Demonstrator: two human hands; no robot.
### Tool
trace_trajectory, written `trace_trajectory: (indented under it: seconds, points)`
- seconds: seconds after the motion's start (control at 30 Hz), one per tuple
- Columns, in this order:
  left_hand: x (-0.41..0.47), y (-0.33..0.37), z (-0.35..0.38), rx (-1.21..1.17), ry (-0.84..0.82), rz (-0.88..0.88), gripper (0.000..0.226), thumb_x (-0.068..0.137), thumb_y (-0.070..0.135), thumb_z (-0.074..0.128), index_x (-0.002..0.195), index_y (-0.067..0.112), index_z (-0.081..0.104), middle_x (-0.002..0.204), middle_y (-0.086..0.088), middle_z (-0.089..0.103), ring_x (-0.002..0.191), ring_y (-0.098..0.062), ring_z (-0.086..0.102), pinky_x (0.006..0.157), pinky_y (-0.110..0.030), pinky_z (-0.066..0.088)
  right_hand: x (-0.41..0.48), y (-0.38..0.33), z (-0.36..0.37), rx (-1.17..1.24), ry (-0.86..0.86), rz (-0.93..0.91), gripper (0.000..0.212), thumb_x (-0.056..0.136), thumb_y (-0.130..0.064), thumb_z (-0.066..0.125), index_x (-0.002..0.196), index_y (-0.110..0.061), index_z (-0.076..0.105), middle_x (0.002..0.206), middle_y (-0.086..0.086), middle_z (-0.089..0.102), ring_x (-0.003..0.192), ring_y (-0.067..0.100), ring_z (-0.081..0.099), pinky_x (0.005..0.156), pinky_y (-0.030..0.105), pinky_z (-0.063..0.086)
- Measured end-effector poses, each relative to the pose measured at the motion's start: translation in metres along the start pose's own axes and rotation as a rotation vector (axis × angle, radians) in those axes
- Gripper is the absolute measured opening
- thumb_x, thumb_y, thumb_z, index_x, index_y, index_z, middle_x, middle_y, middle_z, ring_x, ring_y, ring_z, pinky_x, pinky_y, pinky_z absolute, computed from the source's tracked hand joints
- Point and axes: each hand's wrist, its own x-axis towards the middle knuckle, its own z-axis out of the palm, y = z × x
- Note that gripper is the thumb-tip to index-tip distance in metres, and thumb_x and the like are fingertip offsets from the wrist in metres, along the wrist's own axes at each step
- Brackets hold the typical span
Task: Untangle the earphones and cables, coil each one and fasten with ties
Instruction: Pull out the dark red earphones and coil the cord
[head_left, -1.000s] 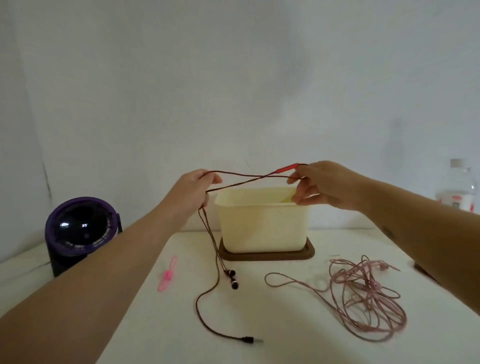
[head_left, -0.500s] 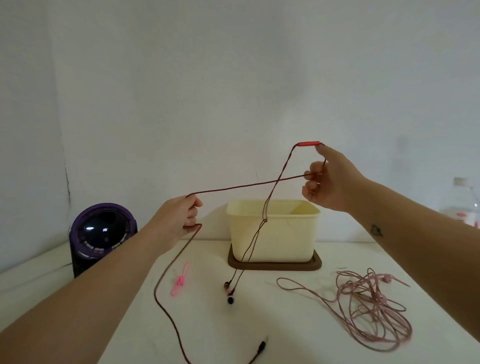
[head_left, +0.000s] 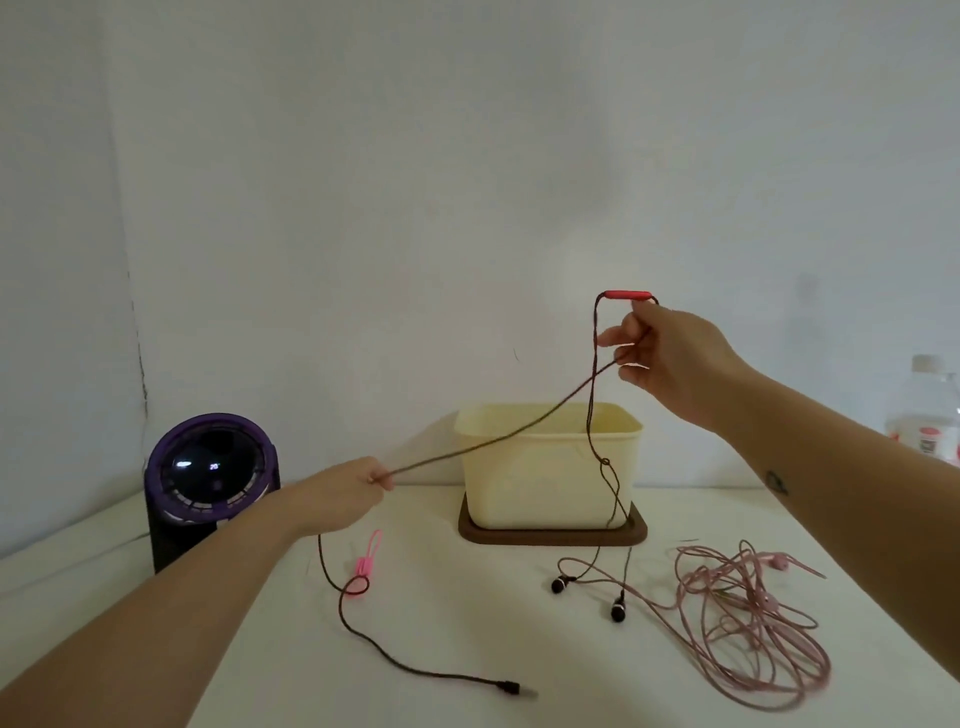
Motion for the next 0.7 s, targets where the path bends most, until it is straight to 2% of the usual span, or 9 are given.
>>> trace_trajectory:
  seconds: [0.1, 0.2, 0.27, 0.33, 0.4, 0.47, 0.53, 0.6, 0.7]
  points:
    - [-0.009, 0.024, 0.001, -0.128, -0.213, 0.016, 0.044, 0.090, 0.005, 0.049, 0.130, 0.022, 0.044, 0.120, 0.003, 0.051, 0.114, -0.013, 0.048, 0.092, -0.021, 0.038, -0.007, -0.006, 0.003, -0.150, -0.119, 0.015, 0.038, 0.099, -0.018, 0.040, 0.064, -0.012, 0.054, 0.060, 0.001, 0.064, 0.060, 0.016, 0.052, 0.062, 0.026, 0.044]
    - [-0.026, 0.068, -0.002, -0.319, -0.218, 0.223, 0.047, 0.091, 0.011, 0.053, 0.134, 0.024, 0.041, 0.129, 0.007, 0.048, 0.117, -0.010, 0.047, 0.085, -0.014, 0.039, -0.016, -0.015, 0.013, -0.285, -0.307, 0.076, 0.029, 0.096, -0.011, 0.044, 0.074, -0.007, 0.062, 0.055, 0.002, 0.053, 0.053, 0.016, 0.049, 0.054, 0.023, 0.046]
    - [-0.034, 0.094, -0.003, -0.555, -0.155, 0.348, 0.048, 0.086, 0.020, 0.061, 0.131, 0.023, 0.045, 0.127, 0.009, 0.053, 0.120, -0.006, 0.048, 0.098, -0.022, 0.039, -0.022, -0.018, 0.021, -0.401, -0.417, 0.106, 0.025, 0.095, -0.009, 0.045, 0.081, -0.004, 0.065, 0.054, 0.002, 0.050, 0.048, 0.015, 0.046, 0.049, 0.021, 0.043]
    - [-0.039, 0.116, -0.003, -0.712, -0.134, 0.406, 0.036, 0.087, 0.028, 0.062, 0.122, 0.024, 0.055, 0.111, 0.012, 0.064, 0.115, -0.005, 0.054, 0.105, -0.034, 0.036, -0.026, -0.018, 0.028, -0.463, -0.488, 0.114, 0.026, 0.096, -0.011, 0.045, 0.082, -0.003, 0.066, 0.053, 0.002, 0.047, 0.045, 0.014, 0.040, 0.046, 0.021, 0.038]
    - [-0.046, 0.130, -0.002, -0.818, -0.157, 0.436, 0.013, 0.092, 0.024, 0.056, 0.102, 0.019, 0.062, 0.080, 0.010, 0.066, 0.091, -0.009, 0.065, 0.104, -0.038, 0.040, -0.028, -0.018, 0.030, -0.506, -0.508, 0.086, 0.030, 0.098, -0.017, 0.044, 0.080, -0.005, 0.065, 0.051, 0.000, 0.040, 0.044, 0.012, 0.031, 0.046, 0.021, 0.032]
    - [-0.052, 0.136, -0.004, -0.948, -0.248, 0.421, 0.022, 0.087, 0.032, 0.053, 0.091, 0.013, 0.064, 0.065, 0.006, 0.056, 0.070, -0.012, 0.064, 0.099, -0.037, 0.046, -0.027, -0.017, 0.027, -0.529, -0.459, 0.036, 0.034, 0.099, -0.022, 0.043, 0.073, -0.009, 0.060, 0.049, -0.004, 0.033, 0.046, 0.012, 0.024, 0.048, 0.022, 0.027]
    - [-0.058, 0.134, -0.006, -1.047, -0.373, 0.386, 0.034, 0.081, 0.042, 0.050, 0.083, 0.012, 0.066, 0.066, 0.003, 0.054, 0.066, -0.013, 0.061, 0.095, -0.038, 0.048, -0.024, -0.015, 0.021, -0.549, -0.368, -0.006, 0.034, 0.099, -0.022, 0.043, 0.070, -0.011, 0.055, 0.049, -0.006, 0.030, 0.048, 0.012, 0.022, 0.050, 0.024, 0.025]
    - [-0.062, 0.131, -0.005, -1.085, -0.443, 0.414, 0.032, 0.085, 0.042, 0.051, 0.072, 0.015, 0.065, 0.071, 0.003, 0.054, 0.067, -0.011, 0.056, 0.093, -0.039, 0.049, -0.021, -0.013, 0.016, -0.558, -0.296, -0.021, 0.033, 0.097, -0.019, 0.042, 0.068, -0.010, 0.053, 0.048, -0.006, 0.030, 0.048, 0.012, 0.023, 0.051, 0.024, 0.025]
    - [-0.059, 0.130, -0.003, -1.185, -0.382, 0.445, 0.022, 0.086, 0.030, 0.056, 0.069, 0.017, 0.059, 0.071, 0.004, 0.051, 0.066, -0.010, 0.051, 0.085, -0.035, 0.053, -0.016, -0.007, 0.009, -0.520, -0.247, 0.045, 0.035, 0.099, -0.020, 0.038, 0.068, -0.009, 0.052, 0.046, -0.006, 0.028, 0.047, 0.013, 0.021, 0.053, 0.026, 0.027]
